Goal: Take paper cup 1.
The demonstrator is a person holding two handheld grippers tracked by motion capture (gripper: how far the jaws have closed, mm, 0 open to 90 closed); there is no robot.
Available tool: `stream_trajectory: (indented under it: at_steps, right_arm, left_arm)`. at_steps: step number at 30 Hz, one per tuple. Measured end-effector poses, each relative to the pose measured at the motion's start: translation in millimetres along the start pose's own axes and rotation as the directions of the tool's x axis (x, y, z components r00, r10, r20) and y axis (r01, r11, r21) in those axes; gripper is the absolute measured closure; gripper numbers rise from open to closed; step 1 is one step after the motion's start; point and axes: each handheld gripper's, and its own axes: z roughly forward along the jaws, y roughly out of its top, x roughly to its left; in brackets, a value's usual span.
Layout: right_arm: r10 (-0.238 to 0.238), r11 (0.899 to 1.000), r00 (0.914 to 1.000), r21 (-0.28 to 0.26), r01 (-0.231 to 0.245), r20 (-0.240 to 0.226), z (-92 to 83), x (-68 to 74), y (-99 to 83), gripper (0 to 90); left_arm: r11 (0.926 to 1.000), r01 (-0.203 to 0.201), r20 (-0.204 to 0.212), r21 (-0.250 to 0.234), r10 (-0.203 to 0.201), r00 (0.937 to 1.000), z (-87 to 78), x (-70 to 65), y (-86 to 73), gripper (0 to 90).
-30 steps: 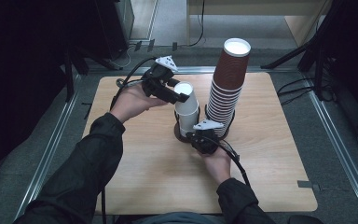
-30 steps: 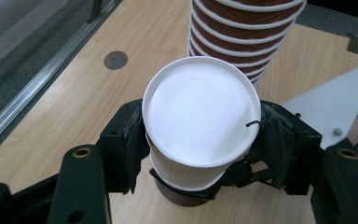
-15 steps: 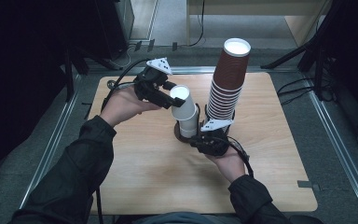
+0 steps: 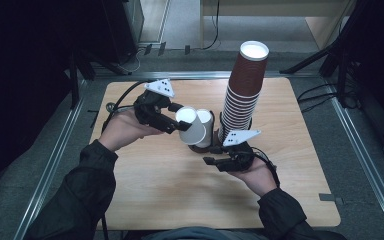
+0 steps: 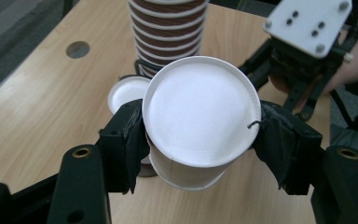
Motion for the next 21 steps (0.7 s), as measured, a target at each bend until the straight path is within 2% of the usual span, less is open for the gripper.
stream_trajectory:
  at_steps: [1, 2, 3, 4, 5, 7, 8, 11, 14, 18, 19, 21]
  right_arm:
    - [0.0, 1.0, 1.0, 0.012, 0.0, -0.008, -0.8, -0.5, 1.4, 53.2]
    - [-0.005, 1.0, 0.9997, 0.029, 0.005, -0.026, -1.2, -0.7, 2.9, 48.0]
    - [-0.021, 0.999, 0.9988, 0.04, 0.023, -0.043, -2.1, -0.5, 4.0, 46.6]
    - [-0.021, 0.999, 0.9988, 0.04, 0.023, -0.043, -2.1, -0.5, 4.0, 46.6]
    - [-0.058, 0.998, 0.9966, 0.029, 0.06, -0.057, -4.7, 1.3, 4.8, 43.8]
    - [-0.068, 0.997, 0.9953, 0.017, 0.069, -0.069, -7.1, 2.4, 5.0, 40.9]
    - [-0.068, 0.997, 0.9953, 0.017, 0.069, -0.069, -7.1, 2.4, 5.0, 40.9]
    - [-0.064, 0.998, 0.9946, 0.02, 0.066, -0.082, -9.2, 0.8, 3.0, 32.9]
    - [-0.057, 0.998, 0.9943, 0.021, 0.059, -0.09, -11.6, -0.1, 0.5, 30.8]
    - [-0.081, 0.997, 0.9927, 0.005, 0.082, -0.09, -16.6, -0.6, -2.1, 29.9]
    - [-0.068, 0.998, 0.9919, 0.006, 0.069, -0.107, -17.9, -2.8, -2.8, 28.6]
    - [-0.059, 0.998, 0.9918, 0.007, 0.06, -0.113, -18.2, -3.9, -3.0, 28.3]
  left_arm:
    - [0.9999, -0.008, -0.003, -0.007, 0.008, 1.0, 0.3, -1.5, -2.9, 36.2]
    - [0.9999, -0.003, 0.007, -0.01, 0.003, 1.0, 1.3, -2.6, -5.8, 36.2]
    - [1.0, -0.005, 0.015, -0.001, 0.005, 0.9999, 2.8, -4.7, -11.6, 36.2]
    - [1.0, -0.005, 0.015, -0.001, 0.005, 0.9999, 2.8, -4.7, -11.6, 36.2]
    - [1.0, -0.006, 0.022, 0.001, 0.006, 0.9997, 4.1, -5.9, -14.6, 36.2]
    - [1.0, -0.006, 0.028, 0.007, 0.006, 0.9996, 6.8, -8.6, -20.3, 36.2]
    - [1.0, -0.003, 0.035, 0.006, 0.002, 0.9994, 8.5, -9.9, -23.8, 36.2]
    - [1.0, 0.003, 0.056, -0.001, -0.003, 0.9984, 12.7, -12.1, -31.4, 36.1]
    - [0.9998, -0.008, 0.083, -0.018, 0.01, 0.9965, 17.9, -15.5, -40.4, 36.1]
    - [0.9999, -0.01, 0.102, -0.002, 0.01, 0.9947, 27.5, -19.6, -49.6, 36.2]
    - [1.0, -0.009, 0.113, 0.001, 0.009, 0.9936, 30.8, -20.7, -51.7, 36.1]
    - [0.9999, -0.006, 0.119, 0.008, 0.005, 0.9928, 33.0, -21.5, -52.6, 36.2]
